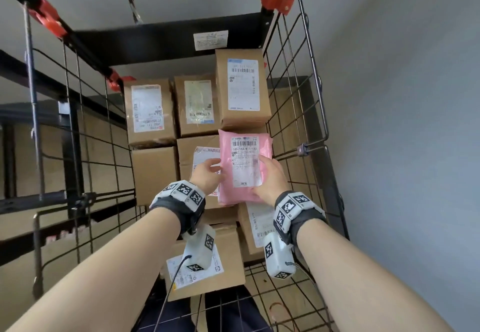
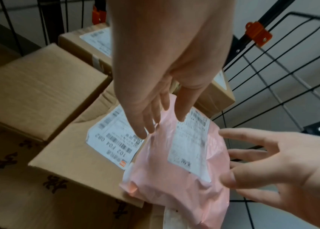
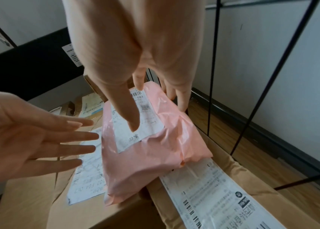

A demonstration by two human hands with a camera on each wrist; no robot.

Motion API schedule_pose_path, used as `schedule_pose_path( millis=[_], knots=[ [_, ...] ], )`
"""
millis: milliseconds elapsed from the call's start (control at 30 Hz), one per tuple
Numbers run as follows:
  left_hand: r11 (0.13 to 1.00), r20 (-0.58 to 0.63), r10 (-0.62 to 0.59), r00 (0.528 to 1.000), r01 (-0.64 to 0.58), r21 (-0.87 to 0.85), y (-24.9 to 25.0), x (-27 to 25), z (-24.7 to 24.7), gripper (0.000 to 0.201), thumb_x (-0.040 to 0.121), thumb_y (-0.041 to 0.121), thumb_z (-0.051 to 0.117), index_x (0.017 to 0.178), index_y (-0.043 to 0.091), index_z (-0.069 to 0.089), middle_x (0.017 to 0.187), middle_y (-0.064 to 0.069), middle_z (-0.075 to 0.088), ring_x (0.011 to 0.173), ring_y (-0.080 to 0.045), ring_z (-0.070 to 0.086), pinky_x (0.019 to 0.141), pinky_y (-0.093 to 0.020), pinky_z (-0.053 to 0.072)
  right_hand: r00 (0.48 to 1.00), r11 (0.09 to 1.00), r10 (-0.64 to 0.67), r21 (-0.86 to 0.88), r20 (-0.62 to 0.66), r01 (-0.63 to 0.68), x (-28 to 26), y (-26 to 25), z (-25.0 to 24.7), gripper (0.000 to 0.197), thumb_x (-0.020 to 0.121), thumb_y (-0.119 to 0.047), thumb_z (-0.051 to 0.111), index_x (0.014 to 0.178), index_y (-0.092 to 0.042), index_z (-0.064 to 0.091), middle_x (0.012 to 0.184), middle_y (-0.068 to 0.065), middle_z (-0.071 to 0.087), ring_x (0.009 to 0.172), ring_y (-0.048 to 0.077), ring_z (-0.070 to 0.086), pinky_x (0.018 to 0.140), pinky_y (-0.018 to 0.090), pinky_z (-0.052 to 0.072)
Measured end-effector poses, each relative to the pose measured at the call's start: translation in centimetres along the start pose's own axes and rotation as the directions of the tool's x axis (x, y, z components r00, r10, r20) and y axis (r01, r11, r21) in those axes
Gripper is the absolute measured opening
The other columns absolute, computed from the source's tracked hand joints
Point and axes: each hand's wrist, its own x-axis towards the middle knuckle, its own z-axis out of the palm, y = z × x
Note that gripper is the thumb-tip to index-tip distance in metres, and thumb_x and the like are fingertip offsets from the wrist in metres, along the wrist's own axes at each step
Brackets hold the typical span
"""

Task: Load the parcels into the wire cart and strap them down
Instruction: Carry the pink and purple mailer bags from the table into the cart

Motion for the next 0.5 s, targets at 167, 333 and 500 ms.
schedule_pose_path(
  millis=[167,333,500],
  knots=[
    [0.956,-0.028,0.083,0.996,-0.071,0.284,1.8,-4.8,-3.6,0.039,0.09,0.007,0.052,0.129,0.012,0.052,0.122,-0.01,0.059,0.106,-0.025,0.06,0.082,-0.029,0.05,0.997,0.992,-0.014,-0.122,0.079,0.023,-2.9,-2.5,-1.2,0.083,0.071,0.003,0.072,0.143,-0.018,0.036,0.145,0.005,0.032,0.127,0.025,0.043,0.1,0.04,0.047],
    [0.83,-0.086,0.167,0.982,-0.093,0.551,2.9,-11.4,-8.1,0.033,0.091,0.016,0.047,0.122,0.016,0.056,0.118,-0.005,0.062,0.104,-0.022,0.06,0.084,-0.028,0.049,0.983,0.954,-0.087,-0.269,0.16,0.129,-7.3,-7.1,-2.6,0.073,0.076,-0.003,0.073,0.14,-0.021,0.042,0.139,0.007,0.048,0.12,0.026,0.053,0.098,0.033,0.047],
    [0.73,-0.124,0.234,0.964,-0.09,0.678,3.5,-18.4,-13.0,0.035,0.095,0.017,0.039,0.127,0.013,0.053,0.126,-0.01,0.058,0.113,-0.027,0.056,0.091,-0.031,0.044,0.961,0.898,-0.239,-0.346,0.138,0.273,-13.1,-13.1,-1.6,0.048,0.088,-0.008,0.056,0.134,-0.02,0.049,0.115,0.005,0.061,0.093,0.022,0.06,0.081,0.028,0.049]
  ],
)
